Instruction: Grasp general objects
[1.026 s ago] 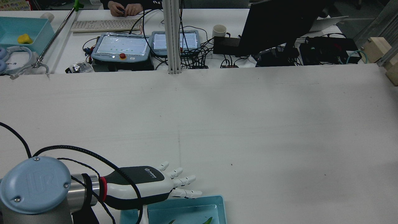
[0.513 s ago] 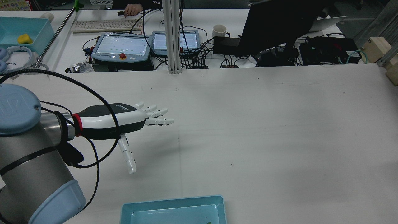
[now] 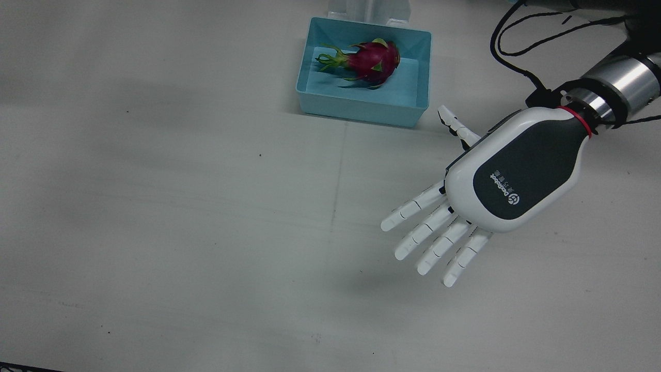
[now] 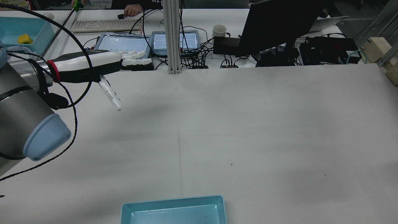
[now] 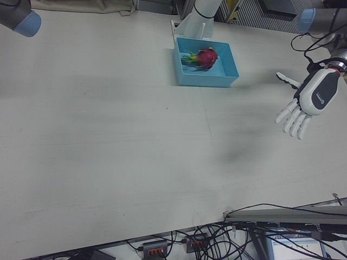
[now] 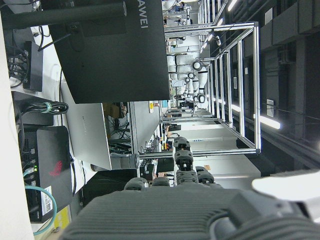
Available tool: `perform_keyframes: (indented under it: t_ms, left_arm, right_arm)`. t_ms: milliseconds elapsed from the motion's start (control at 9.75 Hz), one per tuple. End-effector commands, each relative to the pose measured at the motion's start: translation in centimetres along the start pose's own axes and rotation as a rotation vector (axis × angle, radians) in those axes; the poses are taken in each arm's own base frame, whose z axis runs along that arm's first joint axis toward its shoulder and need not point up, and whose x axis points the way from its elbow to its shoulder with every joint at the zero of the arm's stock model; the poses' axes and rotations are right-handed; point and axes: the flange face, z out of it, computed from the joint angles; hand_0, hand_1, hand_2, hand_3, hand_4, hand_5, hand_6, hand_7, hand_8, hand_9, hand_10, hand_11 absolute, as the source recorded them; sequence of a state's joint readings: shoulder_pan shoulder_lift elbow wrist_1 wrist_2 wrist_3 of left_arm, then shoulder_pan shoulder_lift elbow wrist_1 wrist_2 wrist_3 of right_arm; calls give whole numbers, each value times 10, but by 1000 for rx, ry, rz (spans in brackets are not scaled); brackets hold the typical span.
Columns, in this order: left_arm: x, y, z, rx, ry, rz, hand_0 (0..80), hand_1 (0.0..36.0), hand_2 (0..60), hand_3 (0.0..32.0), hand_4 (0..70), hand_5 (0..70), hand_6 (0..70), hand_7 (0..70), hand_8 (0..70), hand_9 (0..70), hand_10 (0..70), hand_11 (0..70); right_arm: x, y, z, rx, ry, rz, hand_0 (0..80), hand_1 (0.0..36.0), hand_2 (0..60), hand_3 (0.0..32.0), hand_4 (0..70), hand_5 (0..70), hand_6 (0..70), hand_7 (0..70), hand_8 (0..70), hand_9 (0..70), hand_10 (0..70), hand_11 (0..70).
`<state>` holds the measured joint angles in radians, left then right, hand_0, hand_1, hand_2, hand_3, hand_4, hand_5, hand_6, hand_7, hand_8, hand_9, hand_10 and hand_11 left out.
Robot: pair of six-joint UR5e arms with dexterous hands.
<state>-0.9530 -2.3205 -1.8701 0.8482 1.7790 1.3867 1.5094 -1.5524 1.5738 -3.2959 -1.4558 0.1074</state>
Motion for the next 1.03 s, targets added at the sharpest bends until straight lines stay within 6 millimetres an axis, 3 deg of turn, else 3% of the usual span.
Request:
perform_keyframes:
  t_ms: [0,103,308,513,718,923]
  left_arm:
    - [-4,-65,2,79,79,-47,459,45,0,76,0,0,0,30,0,0,0,0]
    - [-2,-92,-9,109,131,-74,461,45,0,72,0,0,0,24,0,0,0,0]
    - [-27,-98,-12,91,177,-166,466,55,0,58,0,0,0,40,0,0,0,0]
    - [-72,-110,-10,100,161,-186,469,62,0,16,0,0,0,58,0,0,0,0]
    - [-111,-149,-6,149,132,-187,467,64,0,12,0,0,0,58,0,0,0,0]
    - [-115,-154,-7,158,130,-185,470,72,0,0,0,0,0,65,0,0,0,0]
  right_arm:
    - [0,0,0,1,0,1,0,0,0,0,0,0,0,0,0,0,0,0]
    - [0,-1,-1,1,0,1,0,0,0,0,0,0,0,0,0,0,0,0]
    - [0,-1,0,1,0,1,0,0,0,0,0,0,0,0,0,0,0,0]
    - [0,-1,0,2,0,1,0,0,0,0,0,0,0,0,0,0,0,0]
    - [0,-2,-1,4,0,1,0,0,0,0,0,0,0,0,0,0,0,0]
    - [1,-2,0,4,1,2,0,0,0,0,0,0,0,0,0,0,0,0]
